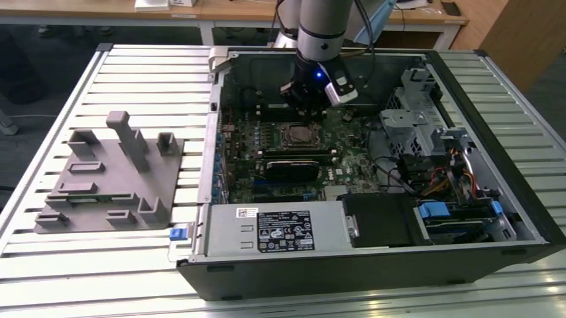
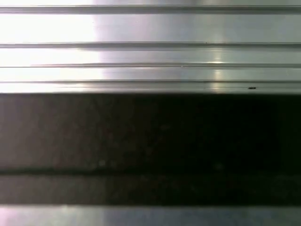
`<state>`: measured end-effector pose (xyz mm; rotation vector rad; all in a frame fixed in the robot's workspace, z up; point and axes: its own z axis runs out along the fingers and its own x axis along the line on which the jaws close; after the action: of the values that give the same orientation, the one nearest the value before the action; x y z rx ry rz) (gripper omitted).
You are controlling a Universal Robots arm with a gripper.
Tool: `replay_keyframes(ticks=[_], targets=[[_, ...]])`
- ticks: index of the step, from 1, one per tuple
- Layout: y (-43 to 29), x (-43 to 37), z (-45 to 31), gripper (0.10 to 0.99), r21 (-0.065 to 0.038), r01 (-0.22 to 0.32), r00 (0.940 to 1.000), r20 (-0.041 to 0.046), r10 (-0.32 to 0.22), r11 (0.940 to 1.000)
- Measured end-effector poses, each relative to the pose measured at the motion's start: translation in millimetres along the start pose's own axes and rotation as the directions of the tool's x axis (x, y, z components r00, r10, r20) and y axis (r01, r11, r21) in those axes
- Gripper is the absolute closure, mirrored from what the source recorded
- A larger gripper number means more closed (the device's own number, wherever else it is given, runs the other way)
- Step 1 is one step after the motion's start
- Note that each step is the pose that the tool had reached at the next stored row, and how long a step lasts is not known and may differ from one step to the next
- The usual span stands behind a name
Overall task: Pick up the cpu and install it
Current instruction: 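Install the first cpu locking lever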
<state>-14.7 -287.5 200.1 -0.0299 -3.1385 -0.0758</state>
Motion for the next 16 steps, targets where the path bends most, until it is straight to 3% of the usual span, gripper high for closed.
replay_keyframes(ticks=[11,16], targets=[[-0.1,-1.6,3.5,0.980,0.006,0.000,1.0000,-0.0008,0.000,1.0000],[0.3,-2.2,3.9,0.980,-0.010,0.000,1.0000,-0.0010,0.000,1.0000]])
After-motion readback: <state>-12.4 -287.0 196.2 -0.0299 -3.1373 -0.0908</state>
